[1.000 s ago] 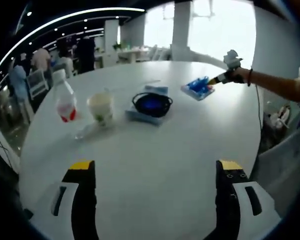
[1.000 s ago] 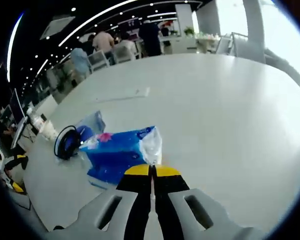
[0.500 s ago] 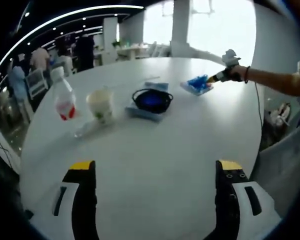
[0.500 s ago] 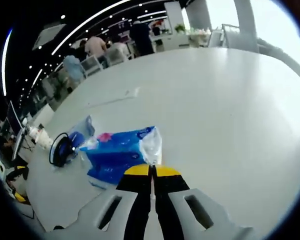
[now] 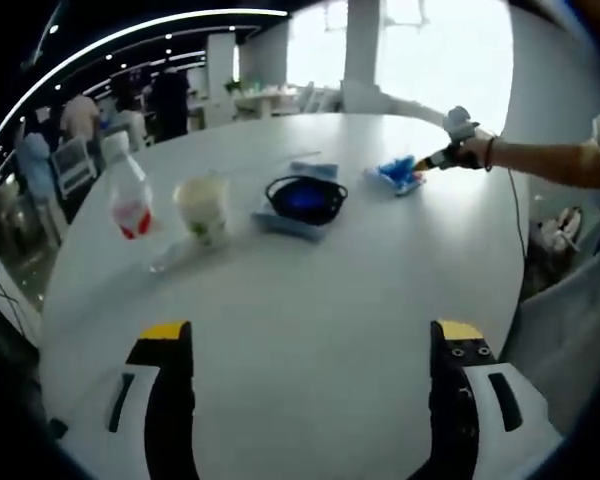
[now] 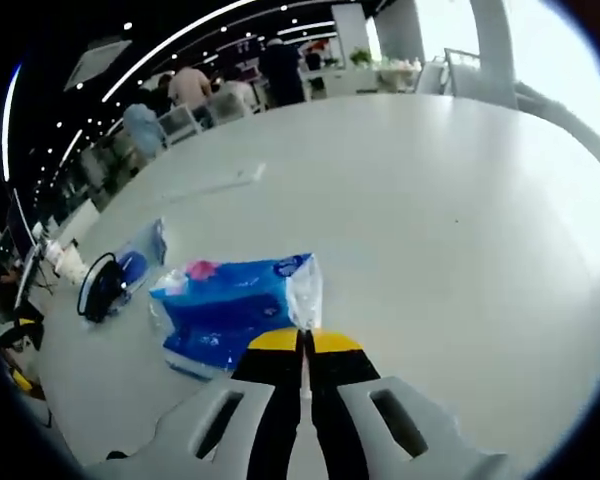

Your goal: Arrange the tabletop items into an orderly group along one side of the table until the central work area is clear of visible clutter.

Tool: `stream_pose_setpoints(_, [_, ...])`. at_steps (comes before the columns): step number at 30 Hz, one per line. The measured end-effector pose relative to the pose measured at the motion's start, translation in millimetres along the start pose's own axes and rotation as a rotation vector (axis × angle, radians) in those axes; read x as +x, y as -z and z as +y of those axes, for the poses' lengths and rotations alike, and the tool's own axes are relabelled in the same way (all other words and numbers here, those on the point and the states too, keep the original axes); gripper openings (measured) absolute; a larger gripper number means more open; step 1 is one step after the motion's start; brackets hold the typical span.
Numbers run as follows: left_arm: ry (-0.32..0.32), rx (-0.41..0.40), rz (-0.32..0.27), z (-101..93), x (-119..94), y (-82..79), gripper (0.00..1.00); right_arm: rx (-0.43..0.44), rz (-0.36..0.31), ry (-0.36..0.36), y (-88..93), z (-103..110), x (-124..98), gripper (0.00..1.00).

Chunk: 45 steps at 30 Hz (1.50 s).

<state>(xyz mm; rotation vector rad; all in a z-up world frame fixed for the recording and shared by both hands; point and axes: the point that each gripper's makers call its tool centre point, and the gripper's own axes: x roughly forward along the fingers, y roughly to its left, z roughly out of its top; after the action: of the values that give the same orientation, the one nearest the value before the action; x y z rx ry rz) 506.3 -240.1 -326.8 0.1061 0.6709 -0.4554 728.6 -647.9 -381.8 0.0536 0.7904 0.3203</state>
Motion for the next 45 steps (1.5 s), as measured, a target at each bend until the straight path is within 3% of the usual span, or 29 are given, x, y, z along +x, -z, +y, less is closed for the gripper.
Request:
stream_pose_setpoints(6, [0.003, 0.003, 0.011, -0.9, 0.8, 2.3, 0.95, 0.053, -0.035, 0.007, -0.1, -3.0, 2.2, 0.03])
stream_pose_setpoints(15, [0.011, 0.006, 0.020, -3.1, 3.0, 3.5, 0.95, 0.011, -0.044, 0.029, -2.9, -4.6, 2.9, 0.08])
stream_pose_setpoints(23, [0.006, -0.004, 0.010, -3.1, 2.4, 1.4, 0.98, -0.016, -0.107, 0.074, -19.8, -5.5, -6.8, 0.41])
stream_pose_setpoints(32, [0.018, 0.008, 0.003, -8.0, 2.4, -1.2, 0.99, -0.061, -0.138, 0.066, -25.0, 7.7, -17.2, 0.62])
stream_pose_setpoints(37, [0.024, -0.019, -0.024, -9.3, 0.9, -6.3, 0.99, -0.086, -0.155, 0.012, -25.4, 28.5, -22.5, 0.74])
stream_pose_setpoints(45, [0.031, 0.018, -0.024, -15.1, 0.6, -9.5, 0.99, -0.166, -0.163, -0.044, -23.5, 62.6, -29.6, 0.81])
